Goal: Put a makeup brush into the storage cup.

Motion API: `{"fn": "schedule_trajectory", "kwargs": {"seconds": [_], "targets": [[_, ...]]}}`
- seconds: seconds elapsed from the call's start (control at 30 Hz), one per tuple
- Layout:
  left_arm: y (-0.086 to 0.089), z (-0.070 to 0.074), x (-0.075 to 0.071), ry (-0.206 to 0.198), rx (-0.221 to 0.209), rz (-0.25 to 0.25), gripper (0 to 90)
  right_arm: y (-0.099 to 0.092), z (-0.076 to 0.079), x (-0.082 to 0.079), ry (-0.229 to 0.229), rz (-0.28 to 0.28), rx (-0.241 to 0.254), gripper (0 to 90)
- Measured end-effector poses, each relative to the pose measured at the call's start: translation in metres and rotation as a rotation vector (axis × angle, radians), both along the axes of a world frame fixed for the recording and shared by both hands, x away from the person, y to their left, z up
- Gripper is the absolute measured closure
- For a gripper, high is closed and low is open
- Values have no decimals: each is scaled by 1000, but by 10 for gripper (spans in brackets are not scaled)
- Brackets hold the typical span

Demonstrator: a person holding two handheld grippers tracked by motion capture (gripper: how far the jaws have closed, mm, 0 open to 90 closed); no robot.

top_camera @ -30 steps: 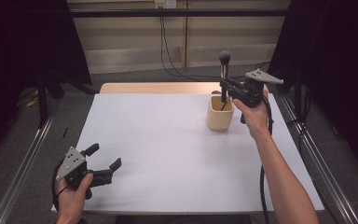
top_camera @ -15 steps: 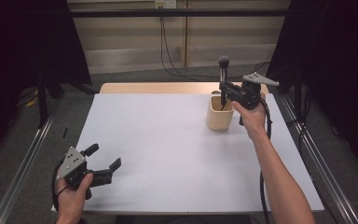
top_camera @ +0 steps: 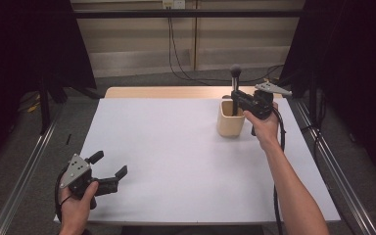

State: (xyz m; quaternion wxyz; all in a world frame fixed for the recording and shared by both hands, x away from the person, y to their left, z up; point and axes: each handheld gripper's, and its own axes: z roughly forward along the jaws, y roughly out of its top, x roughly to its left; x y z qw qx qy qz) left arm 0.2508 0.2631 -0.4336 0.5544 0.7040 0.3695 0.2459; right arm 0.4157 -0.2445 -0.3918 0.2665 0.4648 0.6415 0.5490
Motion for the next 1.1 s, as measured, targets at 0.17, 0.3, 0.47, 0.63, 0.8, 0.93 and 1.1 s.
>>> {"fn": "schedule_trajectory", "kwargs": {"seconds": [0.17,0.3,0.47,0.63,0.8,0.93,1.1], "targets": [[1,0,0,-4,-3,0,21,-1,-3,0,6,-1,0,752],[0,0,0,-3,-1,-1,21,-1,-7,1,12,-3,-1,752],[0,0,0,1,2,3,21,-2,-14,1,25,-8,-7,752],[0,0,0,-2,4,-3,21,-1,-20,1,36,-8,-12,753],[0,0,0,0,4,-5,21,-1,-24,1,46,-5,-17,752],[-1,0,1,-2,1,-2,21,-1,-26,1,51,-5,-18,752],[-1,0,1,-2,2,-1,21,-2,-31,0,58,-6,-19,753]]}}
